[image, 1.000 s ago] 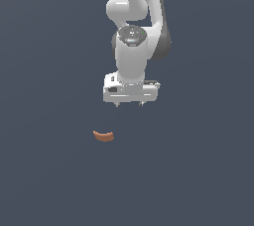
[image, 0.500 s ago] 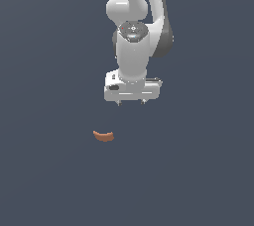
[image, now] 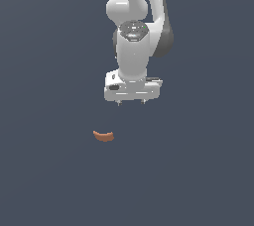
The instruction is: Pick up the object and move it to a goal position.
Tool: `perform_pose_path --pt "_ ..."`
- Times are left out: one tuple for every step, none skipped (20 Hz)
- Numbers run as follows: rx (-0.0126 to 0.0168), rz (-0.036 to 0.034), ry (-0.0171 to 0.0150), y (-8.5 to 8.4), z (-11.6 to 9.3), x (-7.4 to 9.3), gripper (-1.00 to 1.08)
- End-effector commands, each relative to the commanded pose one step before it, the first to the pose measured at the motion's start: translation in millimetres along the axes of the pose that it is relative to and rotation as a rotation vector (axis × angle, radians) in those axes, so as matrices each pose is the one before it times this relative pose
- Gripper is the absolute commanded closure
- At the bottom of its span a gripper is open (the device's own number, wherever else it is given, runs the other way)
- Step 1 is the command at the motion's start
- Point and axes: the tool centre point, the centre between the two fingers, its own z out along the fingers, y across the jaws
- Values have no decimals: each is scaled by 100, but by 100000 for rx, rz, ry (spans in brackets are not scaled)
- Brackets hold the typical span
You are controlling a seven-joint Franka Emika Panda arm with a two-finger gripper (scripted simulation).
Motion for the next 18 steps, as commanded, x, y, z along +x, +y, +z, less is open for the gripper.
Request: perform_pose_path --pt "-47 -1008 -15 86 55 68 -92" --pt "-36 -700 -3 56 37 49 -92" --pt "-43 -825 -3 65 44 57 -92" --pt "-49 -938 -4 77 51 64 -92" --pt "-53 -1041 -5 85 56 70 -92" --pt "-56 -1144 -6 95 61 75 -92" --pt "-59 -1262 -7 105 67 82 -92" --pt "-61 -1359 -8 114 72 86 -92" --pt "-65 -1467 -9 125 78 91 -92" --pt "-70 -1585 -11 137 86 96 -92" --pt "-73 -1700 -13 149 93 99 -92" --pt "-75 -1798 -14 160 98 102 -92" --pt "-77 -1912 -16 172 105 104 -92" --pt "-79 -2035 -18 185 113 107 -92" --pt "-81 -2159 -19 200 121 108 -92" --pt "-82 -2281 -21 214 128 108 -92" --pt "-82 -2396 -23 228 136 107 -92" --pt "-80 -2466 -24 237 141 103 -92"
